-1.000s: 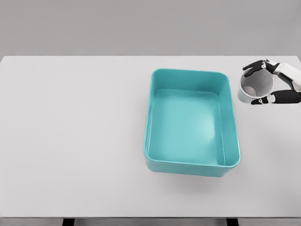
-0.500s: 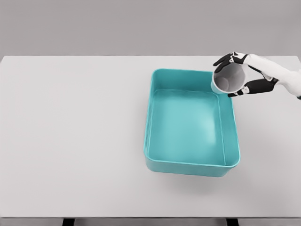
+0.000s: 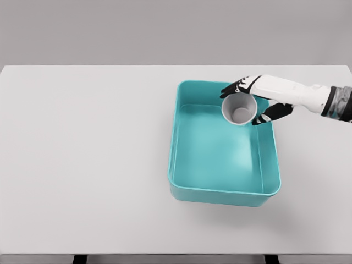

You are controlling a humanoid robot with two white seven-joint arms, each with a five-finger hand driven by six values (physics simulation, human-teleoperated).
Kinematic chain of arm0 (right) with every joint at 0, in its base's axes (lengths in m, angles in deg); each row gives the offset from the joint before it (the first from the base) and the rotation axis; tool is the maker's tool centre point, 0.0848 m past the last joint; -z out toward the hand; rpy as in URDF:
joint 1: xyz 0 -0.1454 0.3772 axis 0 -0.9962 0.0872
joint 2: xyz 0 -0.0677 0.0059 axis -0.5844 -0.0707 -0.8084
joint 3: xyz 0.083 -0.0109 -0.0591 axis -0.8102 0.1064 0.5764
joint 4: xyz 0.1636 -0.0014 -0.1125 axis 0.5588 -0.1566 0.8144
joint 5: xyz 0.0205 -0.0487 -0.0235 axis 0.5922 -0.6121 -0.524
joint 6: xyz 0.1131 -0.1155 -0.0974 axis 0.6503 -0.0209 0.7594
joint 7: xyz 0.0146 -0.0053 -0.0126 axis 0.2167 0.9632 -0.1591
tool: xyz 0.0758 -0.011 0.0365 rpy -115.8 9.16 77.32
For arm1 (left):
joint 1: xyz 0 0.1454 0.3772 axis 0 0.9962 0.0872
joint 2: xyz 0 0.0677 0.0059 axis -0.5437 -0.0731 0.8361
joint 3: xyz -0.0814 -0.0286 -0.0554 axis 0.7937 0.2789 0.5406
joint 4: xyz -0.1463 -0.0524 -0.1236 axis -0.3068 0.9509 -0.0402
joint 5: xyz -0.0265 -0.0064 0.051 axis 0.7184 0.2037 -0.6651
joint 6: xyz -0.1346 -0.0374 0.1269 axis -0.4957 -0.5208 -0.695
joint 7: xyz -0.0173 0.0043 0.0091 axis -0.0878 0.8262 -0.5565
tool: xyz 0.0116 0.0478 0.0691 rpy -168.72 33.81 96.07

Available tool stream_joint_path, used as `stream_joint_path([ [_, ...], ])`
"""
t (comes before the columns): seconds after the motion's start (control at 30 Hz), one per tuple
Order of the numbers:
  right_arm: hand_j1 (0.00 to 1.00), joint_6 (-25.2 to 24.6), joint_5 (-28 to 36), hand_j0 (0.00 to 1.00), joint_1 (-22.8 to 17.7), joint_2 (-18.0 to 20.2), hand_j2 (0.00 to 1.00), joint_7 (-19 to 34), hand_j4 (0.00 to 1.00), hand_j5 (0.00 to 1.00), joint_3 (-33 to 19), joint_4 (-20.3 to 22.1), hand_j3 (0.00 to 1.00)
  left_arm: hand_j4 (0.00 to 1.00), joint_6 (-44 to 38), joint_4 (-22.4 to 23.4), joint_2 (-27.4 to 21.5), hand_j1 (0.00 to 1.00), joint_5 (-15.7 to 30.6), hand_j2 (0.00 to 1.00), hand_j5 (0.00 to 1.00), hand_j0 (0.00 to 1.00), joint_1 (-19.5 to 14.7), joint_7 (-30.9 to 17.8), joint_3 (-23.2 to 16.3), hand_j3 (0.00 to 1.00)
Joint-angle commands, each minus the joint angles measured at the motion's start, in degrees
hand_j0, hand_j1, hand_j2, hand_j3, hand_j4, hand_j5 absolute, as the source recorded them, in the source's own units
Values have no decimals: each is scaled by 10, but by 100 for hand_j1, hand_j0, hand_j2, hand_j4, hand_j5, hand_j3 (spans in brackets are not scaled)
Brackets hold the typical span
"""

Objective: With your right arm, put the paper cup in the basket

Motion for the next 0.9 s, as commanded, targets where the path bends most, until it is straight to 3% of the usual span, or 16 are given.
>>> stream_joint_path([
  [0.0, 100, -1, 1, 100, 0, -2, 100, 0, 100, 100, 10, -2, 100, 100, 1, 0, 0, 100, 0, 100, 100, 100, 0, 0, 0, 100],
  [0.17, 100, -1, 1, 100, 56, 8, 100, 1, 100, 100, 54, -11, 100, 100, 1, 0, 0, 100, 0, 100, 100, 100, 0, 0, 0, 100],
  [0.23, 100, -1, -2, 100, 90, 34, 100, 1, 100, 100, 56, -13, 100, 100, 0, 0, 0, 100, 0, 100, 100, 100, 0, 0, 0, 100],
  [0.33, 100, -1, 12, 100, 105, 117, 100, -7, 100, 100, 56, -14, 100, 100, 0, 0, 0, 100, 0, 100, 100, 100, 0, 0, 0, 100],
  [0.43, 100, -1, 11, 100, 78, 191, 100, -99, 100, 100, 57, -11, 100, 100, 0, 0, 0, 100, 0, 100, 100, 100, 0, 0, 0, 100],
  [0.5, 100, -1, 8, 100, 55, 202, 100, -100, 100, 100, 62, -5, 100, 100, 0, 0, 0, 100, 0, 100, 100, 100, 1, 0, 0, 100],
  [0.63, 100, -1, -33, 100, 62, 225, 100, -93, 100, 100, 60, 41, 100, 100, 0, 0, 0, 100, 0, 100, 100, 100, 0, 0, 0, 100],
  [0.8, 100, -1, -68, 100, 54, 218, 100, -93, 100, 100, 61, 39, 100, 100, 0, 0, 0, 100, 0, 100, 100, 100, 0, 0, 0, 100],
  [0.87, 100, -1, -68, 100, 54, 197, 100, -93, 100, 100, 61, 40, 100, 100, 0, 3, 0, 100, 0, 100, 100, 100, 0, 0, 0, 100],
])
